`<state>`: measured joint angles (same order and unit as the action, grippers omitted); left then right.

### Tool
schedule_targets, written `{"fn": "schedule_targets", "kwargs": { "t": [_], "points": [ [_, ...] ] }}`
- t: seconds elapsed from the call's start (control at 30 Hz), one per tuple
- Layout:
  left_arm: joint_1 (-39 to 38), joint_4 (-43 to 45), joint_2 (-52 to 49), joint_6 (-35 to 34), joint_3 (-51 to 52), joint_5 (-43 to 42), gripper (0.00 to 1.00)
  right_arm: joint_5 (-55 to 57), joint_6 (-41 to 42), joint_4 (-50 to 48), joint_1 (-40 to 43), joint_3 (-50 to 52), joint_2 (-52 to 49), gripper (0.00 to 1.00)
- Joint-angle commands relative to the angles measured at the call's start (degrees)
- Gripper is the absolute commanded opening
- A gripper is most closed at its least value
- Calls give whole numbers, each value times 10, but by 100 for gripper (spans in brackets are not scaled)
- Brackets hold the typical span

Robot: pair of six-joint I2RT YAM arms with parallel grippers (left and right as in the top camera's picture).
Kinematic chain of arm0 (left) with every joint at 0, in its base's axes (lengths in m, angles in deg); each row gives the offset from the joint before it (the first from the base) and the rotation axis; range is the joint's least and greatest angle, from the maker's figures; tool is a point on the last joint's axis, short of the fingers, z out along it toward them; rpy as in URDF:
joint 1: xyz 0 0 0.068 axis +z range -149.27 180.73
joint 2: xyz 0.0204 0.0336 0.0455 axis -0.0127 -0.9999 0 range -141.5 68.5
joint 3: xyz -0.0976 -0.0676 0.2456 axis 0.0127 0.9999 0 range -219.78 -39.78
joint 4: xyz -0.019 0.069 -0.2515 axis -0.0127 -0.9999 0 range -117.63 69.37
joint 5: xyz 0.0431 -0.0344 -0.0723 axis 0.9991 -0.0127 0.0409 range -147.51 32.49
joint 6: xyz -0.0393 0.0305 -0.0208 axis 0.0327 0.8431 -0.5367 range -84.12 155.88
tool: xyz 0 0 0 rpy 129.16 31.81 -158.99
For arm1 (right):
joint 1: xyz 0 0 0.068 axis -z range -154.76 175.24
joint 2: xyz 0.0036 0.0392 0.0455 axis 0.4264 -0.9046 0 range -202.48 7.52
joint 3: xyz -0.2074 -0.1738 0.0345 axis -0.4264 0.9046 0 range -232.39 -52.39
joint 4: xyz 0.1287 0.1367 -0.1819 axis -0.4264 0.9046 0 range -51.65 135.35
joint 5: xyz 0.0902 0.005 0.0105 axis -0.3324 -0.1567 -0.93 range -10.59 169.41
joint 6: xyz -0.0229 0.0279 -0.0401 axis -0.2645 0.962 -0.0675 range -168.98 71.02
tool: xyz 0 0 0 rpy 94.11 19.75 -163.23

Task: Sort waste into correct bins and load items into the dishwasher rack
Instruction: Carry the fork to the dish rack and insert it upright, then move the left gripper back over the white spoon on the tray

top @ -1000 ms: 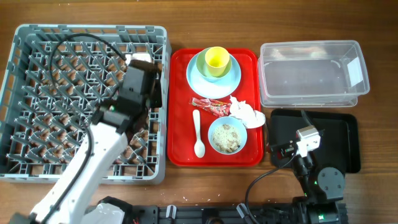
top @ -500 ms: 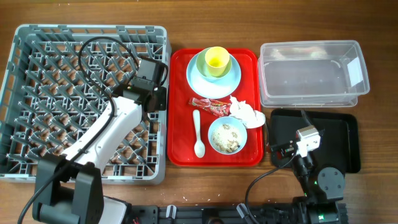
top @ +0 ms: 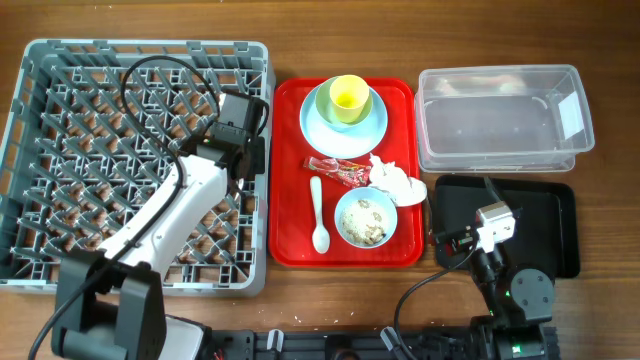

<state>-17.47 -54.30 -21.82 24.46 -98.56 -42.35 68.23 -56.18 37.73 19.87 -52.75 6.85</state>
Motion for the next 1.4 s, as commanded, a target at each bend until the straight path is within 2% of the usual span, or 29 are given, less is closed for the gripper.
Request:
{"fn": "schedule_targets", "kwargs": {
  "t": [0.0, 0.13, 0.23, 0.27, 0.3, 0.4, 0.43, 0.5, 0.53, 0.6, 0.73, 0.83, 0.9, 1.03, 1.13, 1.37],
  "points": [
    [3, -5, 73, -34, -22, 5, 35, -5, -3, -2, 1, 1, 4, 100],
    [3, -28, 164, -87, -24, -145, 36, -5, -3, -2, 1, 1, 4, 100],
    [3, -71, 196, -122, -24, -243, 49, -5, -3, -2, 1, 1, 4, 100],
    [3, -85, 197, -123, -24, -273, 92, -5, -3, -2, 1, 1, 4, 100],
    [3, -91, 195, -122, -23, -307, 100, -5, -3, -2, 1, 1, 4, 100],
    [3, -98, 189, -122, -22, -367, 100, -5, -3, -2, 1, 1, 4, 100],
    [3, -102, 188, -122, -22, -368, 97, -5, -3, -2, 1, 1, 4, 100],
    [-3, -113, 185, -122, -22, -368, 64, -5, -3, -2, 1, 1, 4, 100],
    [-9, -115, 182, -127, -22, -367, 55, -5, -3, -2, 1, 0, 4, 100],
    [-26, -114, 172, -151, -22, -352, 49, -5, -3, -2, 1, 1, 4, 100],
    [-76, -114, 140, -196, -22, -269, 48, -5, -3, -2, 1, 1, 4, 100],
    [-112, -111, 106, -196, -22, -240, 47, -5, -3, -2, 1, 1, 4, 100],
    [-130, -108, 79, -221, -22, -217, 46, -5, -3, -2, 1, 1, 4, 100],
    [-152, -90, 21, -226, -22, -212, 39, -5, -3, -2, 1, 0, 4, 100],
    [-155, -89, -13, -256, -22, -208, 35, -5, -3, -2, 1, 1, 4, 100],
    [-161, -84, -66, -266, -22, -209, 34, -5, -3, -2, 1, 1, 4, 100]
  ]
}}
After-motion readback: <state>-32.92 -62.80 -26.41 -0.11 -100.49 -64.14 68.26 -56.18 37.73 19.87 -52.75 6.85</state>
